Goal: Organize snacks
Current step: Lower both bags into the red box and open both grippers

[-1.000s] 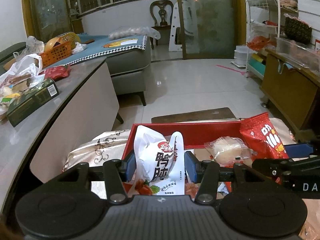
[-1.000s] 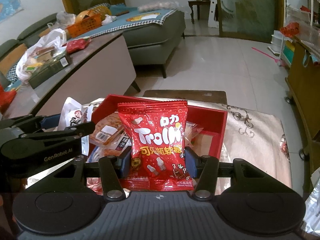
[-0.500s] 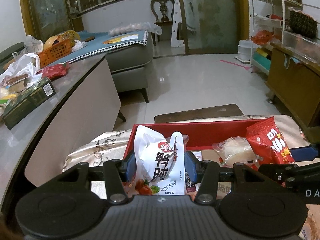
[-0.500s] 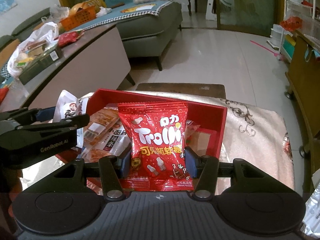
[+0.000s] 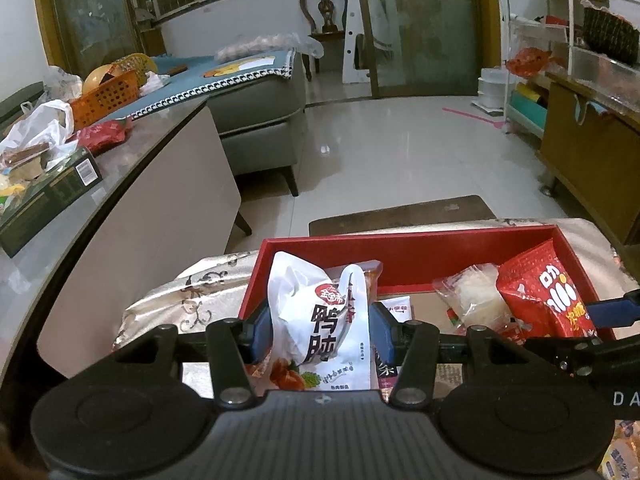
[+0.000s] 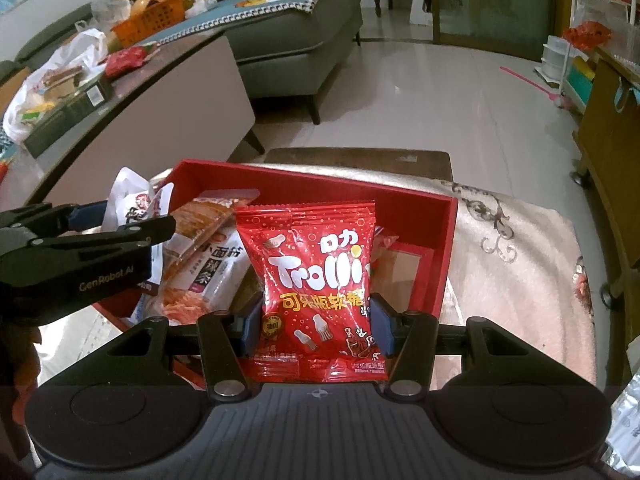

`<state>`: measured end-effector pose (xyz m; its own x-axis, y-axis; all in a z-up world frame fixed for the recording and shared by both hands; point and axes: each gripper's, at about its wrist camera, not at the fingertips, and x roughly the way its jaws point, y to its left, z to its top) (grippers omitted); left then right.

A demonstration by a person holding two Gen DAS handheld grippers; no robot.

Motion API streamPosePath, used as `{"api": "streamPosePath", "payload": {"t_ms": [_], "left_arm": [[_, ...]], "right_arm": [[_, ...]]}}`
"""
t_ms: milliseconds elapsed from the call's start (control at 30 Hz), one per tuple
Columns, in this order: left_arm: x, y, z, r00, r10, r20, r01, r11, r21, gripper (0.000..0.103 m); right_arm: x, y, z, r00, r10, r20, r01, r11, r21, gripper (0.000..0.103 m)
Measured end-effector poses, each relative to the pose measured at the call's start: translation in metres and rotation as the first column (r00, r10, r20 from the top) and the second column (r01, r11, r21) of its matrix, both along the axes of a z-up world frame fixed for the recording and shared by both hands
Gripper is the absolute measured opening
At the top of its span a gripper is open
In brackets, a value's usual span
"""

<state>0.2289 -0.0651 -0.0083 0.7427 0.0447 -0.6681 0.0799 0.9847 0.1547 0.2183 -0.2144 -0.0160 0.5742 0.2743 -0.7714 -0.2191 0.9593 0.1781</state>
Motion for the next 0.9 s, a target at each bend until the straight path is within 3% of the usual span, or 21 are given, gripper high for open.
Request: {"api": "streamPosePath", "payload": {"t_ms": [733, 900], "left_arm": [[0.016, -0.001, -0.018, 0.998, 0.002, -0.062, -0.001, 1.000, 0.006, 0.044], [0.015, -0.002, -0.016, 0.998, 0.000, -0.055, 0.001, 1.000, 0.015, 0.054]], "right_arm": [[0.013, 0.004, -0.018, 0.999, 0.006, -0.050, -0.007, 1.000, -0.011, 0.065], [0.013, 0.003, -0.017, 0.999, 0.006, -0.049, -0.006, 1.000, -0.008, 0.068]]}}
